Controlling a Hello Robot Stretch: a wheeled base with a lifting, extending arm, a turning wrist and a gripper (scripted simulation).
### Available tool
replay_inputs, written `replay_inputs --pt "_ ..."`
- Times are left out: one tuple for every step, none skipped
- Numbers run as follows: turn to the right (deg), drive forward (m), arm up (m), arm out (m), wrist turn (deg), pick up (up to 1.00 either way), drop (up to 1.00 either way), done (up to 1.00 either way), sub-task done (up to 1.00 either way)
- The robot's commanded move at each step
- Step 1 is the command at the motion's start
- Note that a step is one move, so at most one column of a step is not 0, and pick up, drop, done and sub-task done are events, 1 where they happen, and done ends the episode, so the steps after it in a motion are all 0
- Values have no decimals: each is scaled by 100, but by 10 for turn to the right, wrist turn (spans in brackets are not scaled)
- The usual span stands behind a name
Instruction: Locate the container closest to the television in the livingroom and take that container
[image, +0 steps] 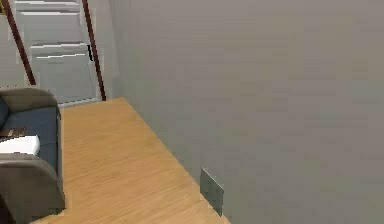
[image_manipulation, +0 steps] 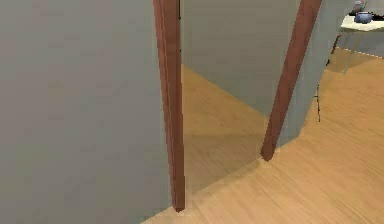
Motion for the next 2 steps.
replay_inputs --pt "0 10 0 0 0 0 0 0 0" --pt "-450 0 0 0 0 0 0 0 0"
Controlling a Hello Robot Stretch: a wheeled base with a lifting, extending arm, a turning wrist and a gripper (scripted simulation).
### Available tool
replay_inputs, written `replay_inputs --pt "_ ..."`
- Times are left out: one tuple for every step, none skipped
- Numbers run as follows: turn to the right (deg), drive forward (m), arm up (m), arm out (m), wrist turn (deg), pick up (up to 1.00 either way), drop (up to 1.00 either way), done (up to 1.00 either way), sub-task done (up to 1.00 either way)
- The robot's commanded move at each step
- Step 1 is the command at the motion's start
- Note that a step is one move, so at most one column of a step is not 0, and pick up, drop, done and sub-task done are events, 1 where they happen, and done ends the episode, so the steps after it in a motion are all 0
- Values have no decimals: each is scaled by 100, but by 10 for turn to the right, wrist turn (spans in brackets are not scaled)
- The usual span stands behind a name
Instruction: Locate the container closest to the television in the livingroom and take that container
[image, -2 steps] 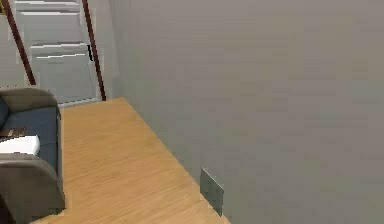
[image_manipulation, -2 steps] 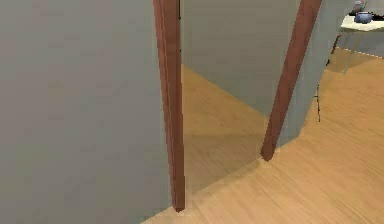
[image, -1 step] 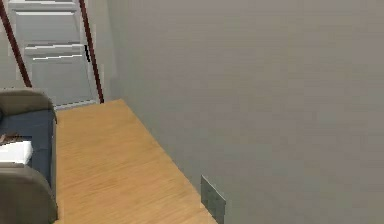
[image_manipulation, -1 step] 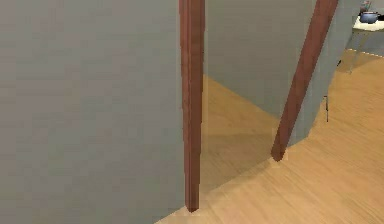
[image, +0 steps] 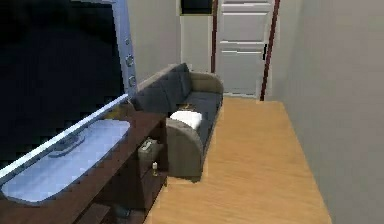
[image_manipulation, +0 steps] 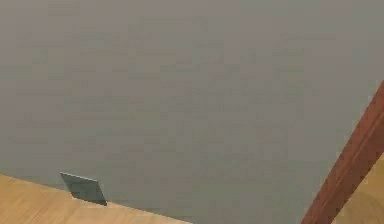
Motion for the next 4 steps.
replay_inputs --pt "450 0 0 0 0 0 0 0 0" --pt "450 0 0 0 0 0 0 0 0" --pt "450 0 0 0 0 0 0 0 0" --pt "120 0 0 0 0 0 0 0 0"
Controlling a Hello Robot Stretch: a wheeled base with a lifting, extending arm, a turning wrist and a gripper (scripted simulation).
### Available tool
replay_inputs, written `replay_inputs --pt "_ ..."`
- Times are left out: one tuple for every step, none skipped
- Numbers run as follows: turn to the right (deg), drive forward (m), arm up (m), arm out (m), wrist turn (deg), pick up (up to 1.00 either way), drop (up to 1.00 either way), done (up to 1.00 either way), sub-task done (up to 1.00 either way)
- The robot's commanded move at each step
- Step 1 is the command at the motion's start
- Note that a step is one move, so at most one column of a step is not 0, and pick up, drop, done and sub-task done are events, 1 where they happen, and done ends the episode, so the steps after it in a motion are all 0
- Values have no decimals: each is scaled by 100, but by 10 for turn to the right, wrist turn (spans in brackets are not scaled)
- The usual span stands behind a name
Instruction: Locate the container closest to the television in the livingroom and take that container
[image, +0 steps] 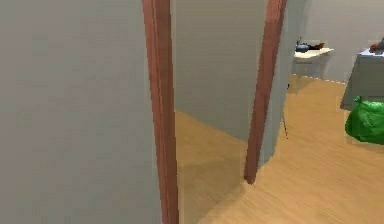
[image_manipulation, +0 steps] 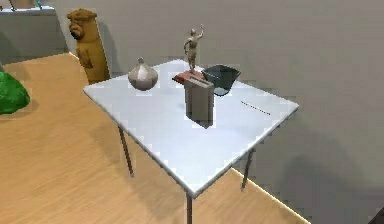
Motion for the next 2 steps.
replay_inputs --pt "0 20 0 0 0 0 0 0 0" --pt "450 0 0 0 0 0 0 0 0"
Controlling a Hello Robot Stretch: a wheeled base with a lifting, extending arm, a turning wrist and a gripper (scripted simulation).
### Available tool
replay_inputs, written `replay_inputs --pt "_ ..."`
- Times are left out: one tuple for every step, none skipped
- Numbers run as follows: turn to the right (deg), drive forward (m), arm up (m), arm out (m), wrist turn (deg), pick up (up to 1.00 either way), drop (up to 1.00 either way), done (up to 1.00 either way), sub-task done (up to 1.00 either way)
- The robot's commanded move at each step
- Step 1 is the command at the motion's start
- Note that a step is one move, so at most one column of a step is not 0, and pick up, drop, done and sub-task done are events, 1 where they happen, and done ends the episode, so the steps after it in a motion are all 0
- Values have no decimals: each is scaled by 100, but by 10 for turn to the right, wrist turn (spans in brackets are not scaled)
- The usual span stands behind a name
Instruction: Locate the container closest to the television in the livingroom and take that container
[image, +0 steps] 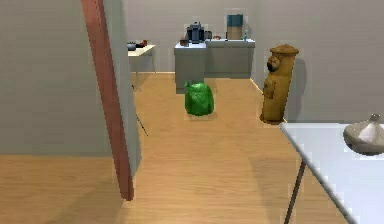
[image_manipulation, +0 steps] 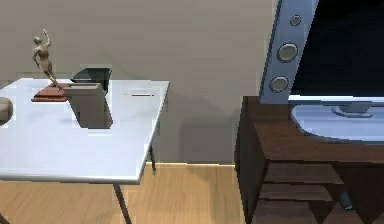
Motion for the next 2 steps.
replay_inputs --pt "90 0 0 0 0 0 0 0 0" --pt "0 15 0 0 0 0 0 0 0"
